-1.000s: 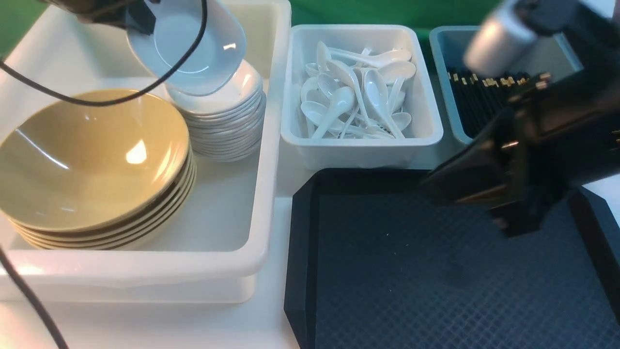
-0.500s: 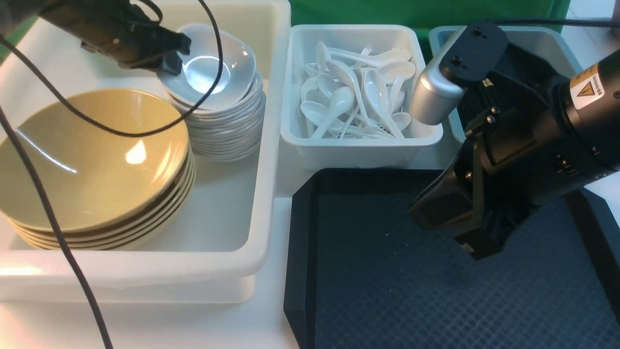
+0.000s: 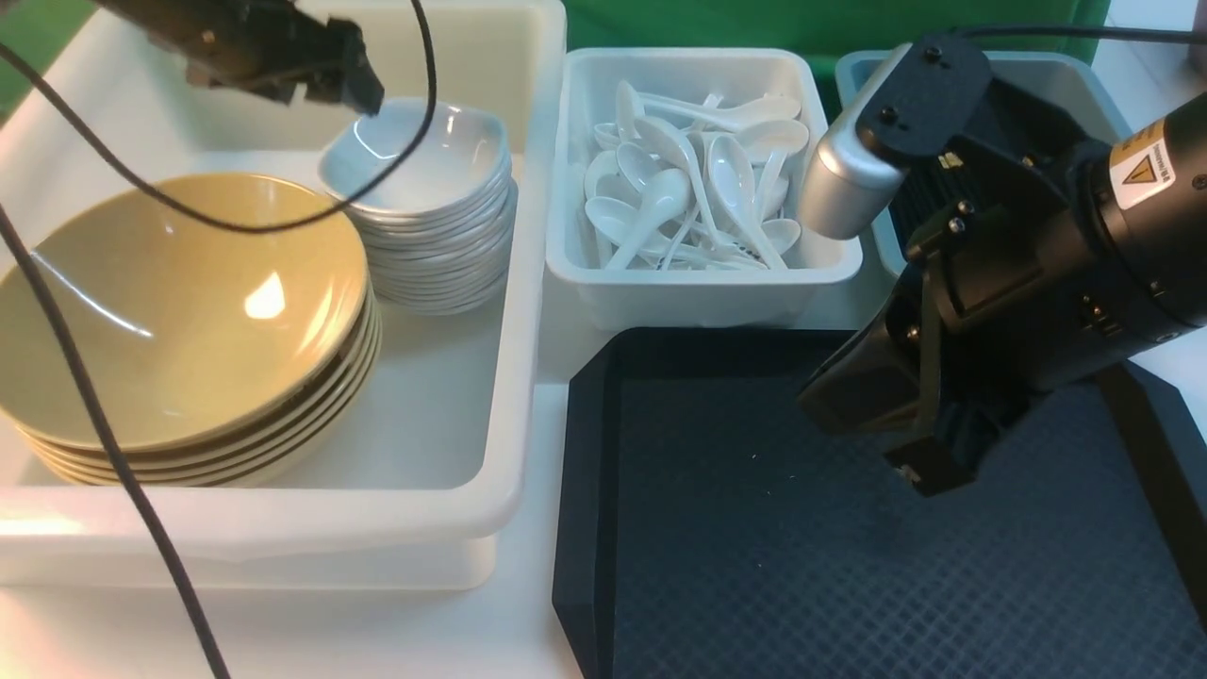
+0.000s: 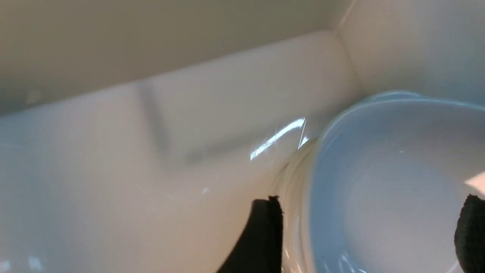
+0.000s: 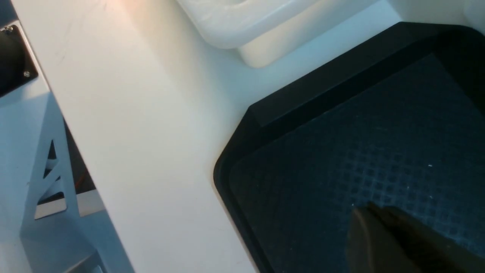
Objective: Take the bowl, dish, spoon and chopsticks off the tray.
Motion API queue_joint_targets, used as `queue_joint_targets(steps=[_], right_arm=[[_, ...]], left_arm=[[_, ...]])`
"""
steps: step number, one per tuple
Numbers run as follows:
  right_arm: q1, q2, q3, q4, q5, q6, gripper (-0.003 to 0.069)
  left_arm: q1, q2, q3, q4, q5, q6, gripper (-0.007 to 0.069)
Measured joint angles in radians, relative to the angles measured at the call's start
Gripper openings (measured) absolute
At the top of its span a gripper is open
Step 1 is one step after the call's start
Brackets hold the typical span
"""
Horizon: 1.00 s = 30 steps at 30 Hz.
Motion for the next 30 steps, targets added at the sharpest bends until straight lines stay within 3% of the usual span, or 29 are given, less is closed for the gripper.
queue_joint_targets(steps=[6,8,9,11,13,16,20,24,25,30], right_arm=[[0.000,0.000,0.000,0.000,-0.010,0.000,0.0043],[0.000,0.000,0.000,0.000,-0.039,0.000,0.0043],[0.000,0.000,0.000,0.000,-0.045,0.000,0.0043],[0.000,0.000,0.000,0.000,-0.075,0.000,0.0043],[0.000,-0.003,0.000,0.000,-0.095,0.000,0.0045],[0.000,-0.013,0.000,-0.011,-0.102,0.000,0.0045],[0.000,-0.059,0.000,-0.043,-0.102,0.000,0.0050],[0.000,-0.125,0.001,-0.045,-0.113,0.000,0.0057],[0.000,-0.167,0.011,-0.045,-0.141,0.000,0.0059],[0.004,-0.299,0.111,-0.042,-0.285,0.000,0.0062]], left_arm=[[-0.001,-0.132,-0.095,0.075,0.128,-0.086,0.0384],[-0.001,-0.233,-0.109,0.113,0.204,-0.092,0.0227],[-0.001,-0.249,-0.109,0.116,0.218,-0.092,0.0215],[-0.001,-0.333,-0.104,0.151,0.274,-0.094,0.0090],[-0.001,-0.410,-0.058,0.179,0.283,-0.107,0.0028],[0.000,-0.539,0.052,0.199,0.291,-0.112,-0.0003],[0.000,-0.793,0.352,0.206,0.243,-0.115,-0.0010],[0.000,-1.013,0.652,0.208,0.103,-0.116,-0.0010],[0.000,-1.127,0.795,0.209,0.031,-0.126,-0.0010],[0.000,-1.406,1.106,0.224,-0.104,-0.182,-0.0010]])
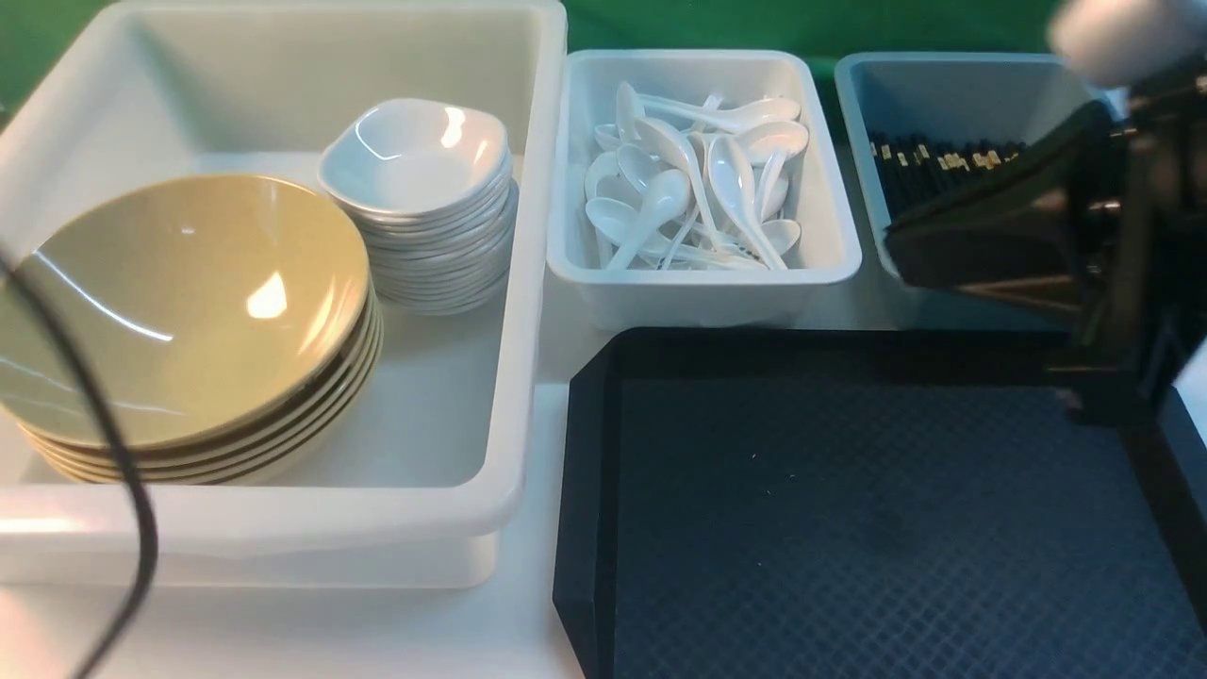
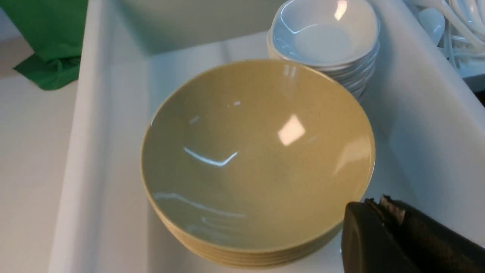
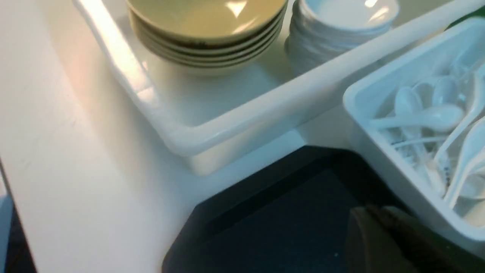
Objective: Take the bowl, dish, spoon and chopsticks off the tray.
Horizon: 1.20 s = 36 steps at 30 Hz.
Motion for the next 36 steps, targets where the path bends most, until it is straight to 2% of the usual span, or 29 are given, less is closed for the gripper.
queue_joint_targets(steps=[1,7,15,36], right_arm=[[0.000,-0.013,0.007,0.000,-0.009,0.000,0.0062],[0.001,-0.232,0.277,0.069,-0.319,0.001,0.0070],[0.002,-0.405,0.477,0.111,-0.566,0.001,0.0078],[0.002,-0.414,0.496,0.117,-0.574,0.001,0.0098]], left_arm=[[0.000,-0.010,0.023,0.000,-0.003,-0.006,-0.0010],[0.000,-0.297,0.290,0.011,-0.030,-0.039,-0.0010],[0.000,-0.456,0.367,0.027,-0.078,-0.039,-0.0010],[0.000,-0.472,0.372,0.029,-0.070,-0.039,-0.0010]])
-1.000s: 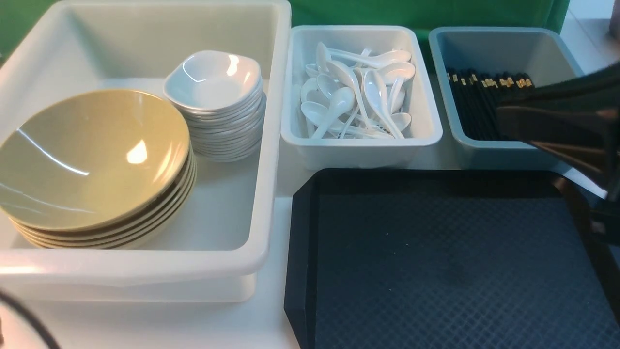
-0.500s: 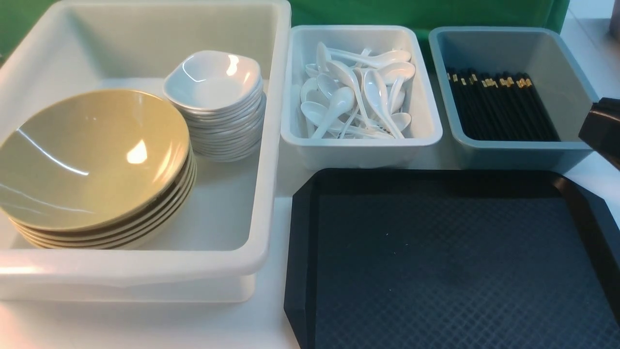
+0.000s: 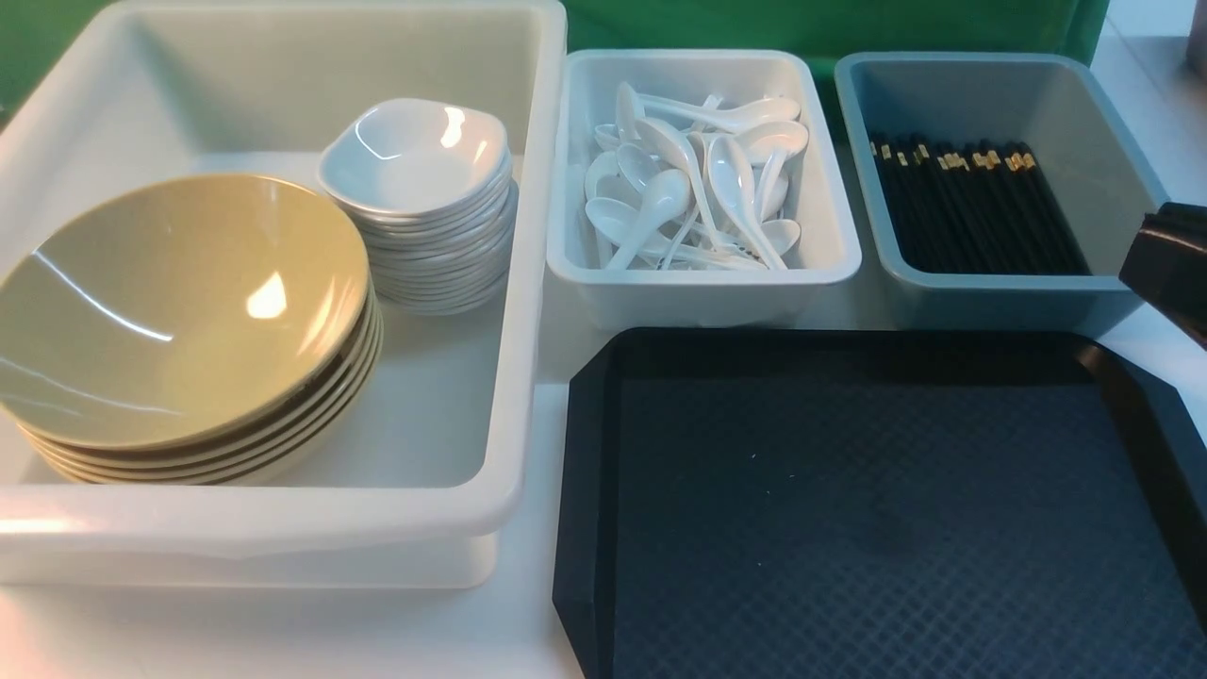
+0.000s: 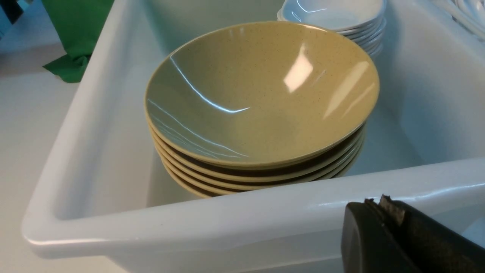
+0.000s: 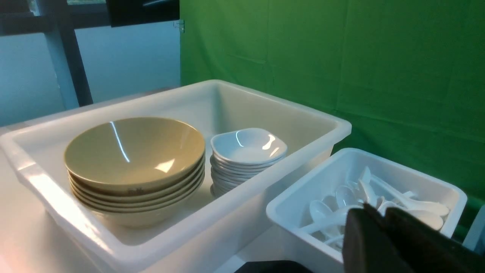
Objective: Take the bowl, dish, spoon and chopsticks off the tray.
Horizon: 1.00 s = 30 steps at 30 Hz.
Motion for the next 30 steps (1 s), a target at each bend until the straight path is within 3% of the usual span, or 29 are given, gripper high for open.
queue_joint_targets(steps=[12,16,20,21,23,25,30], right_arm=[[-0.002,-0.011,0.048,0.004,-0.106,0.023,0.0071],[-0.050,-0.107,0.204,0.000,-0.206,0.044,0.0032],[-0.184,-0.243,0.353,-0.112,-0.225,0.155,0.0032],[-0.259,-0.318,0.425,-0.226,-0.220,0.242,0.0032],[-0.306,-0.355,0.459,-0.294,-0.204,0.294,0.0032],[-0.435,-0.446,0.526,-0.441,-0.117,0.438,0.0032],[-0.573,-0.540,0.603,-0.524,0.008,0.552,0.0032]], left_arm=[[0.000,0.000,0.000,0.000,0.001,0.000,-0.0010],[0.000,0.000,0.000,-0.001,0.001,0.000,-0.0010],[0.000,0.000,0.000,-0.003,0.001,0.000,-0.0010],[0.000,0.000,0.000,-0.003,0.001,0.000,-0.0010],[0.000,0.000,0.000,-0.003,0.001,0.000,-0.0010],[0.000,0.000,0.000,-0.003,0.001,0.000,-0.0010],[0.000,0.000,0.000,-0.003,0.001,0.000,-0.0010]])
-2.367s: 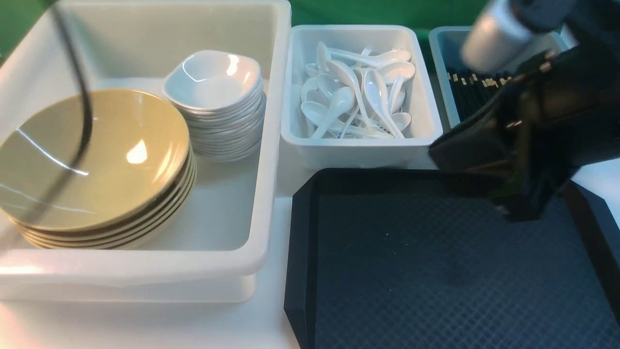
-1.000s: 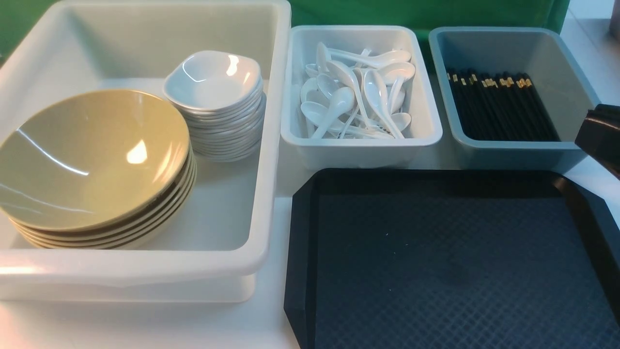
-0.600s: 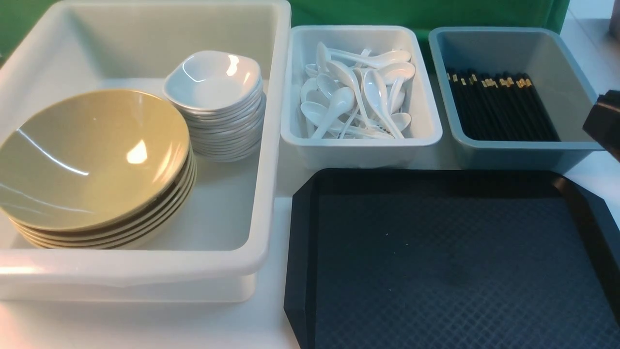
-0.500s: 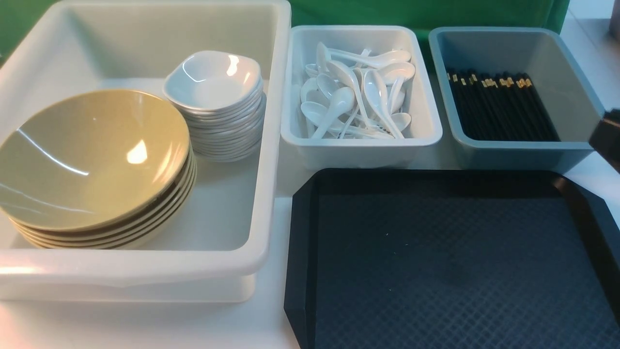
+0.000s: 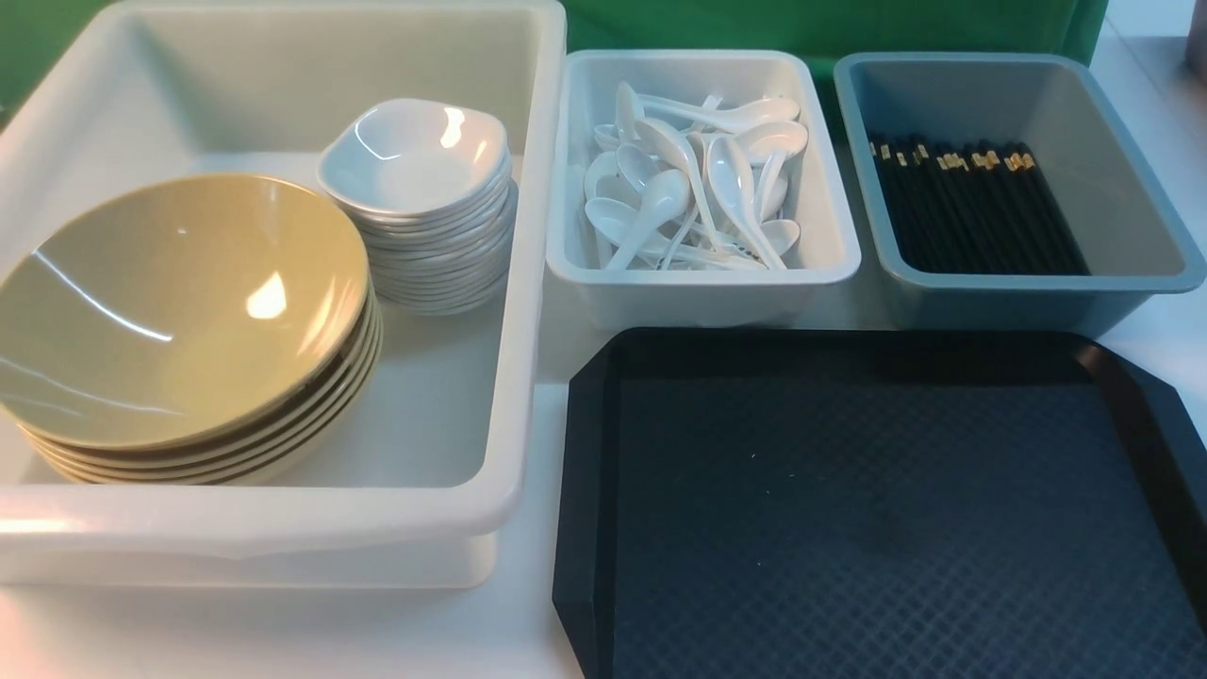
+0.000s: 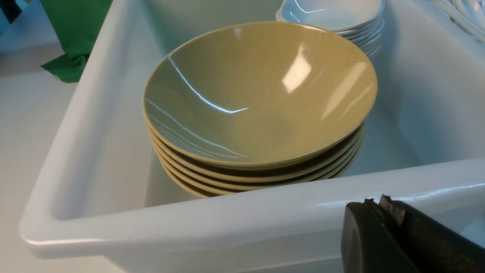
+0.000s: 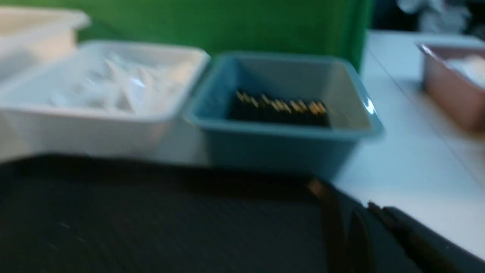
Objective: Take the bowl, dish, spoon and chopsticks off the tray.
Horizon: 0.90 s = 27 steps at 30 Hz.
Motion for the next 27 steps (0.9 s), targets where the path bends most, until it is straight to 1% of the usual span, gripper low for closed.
queue_joint_targets(steps=[2,5,9,27], right_arm=[[-0.046,-0.042,0.041,-0.008,0.045,0.016,0.0032],[-0.064,-0.062,0.057,-0.009,0.068,0.021,0.0032],[-0.064,-0.067,0.057,-0.010,0.126,0.022,0.0032],[-0.065,-0.067,0.057,-0.012,0.128,0.022,0.0034]], left_arm=[[0.000,0.000,0.000,0.000,0.000,0.000,-0.0010],[0.000,0.000,0.000,0.000,0.000,0.000,-0.0010],[0.000,0.000,0.000,0.000,0.000,0.000,-0.0010],[0.000,0.000,0.000,0.000,0.000,0.000,-0.0011]])
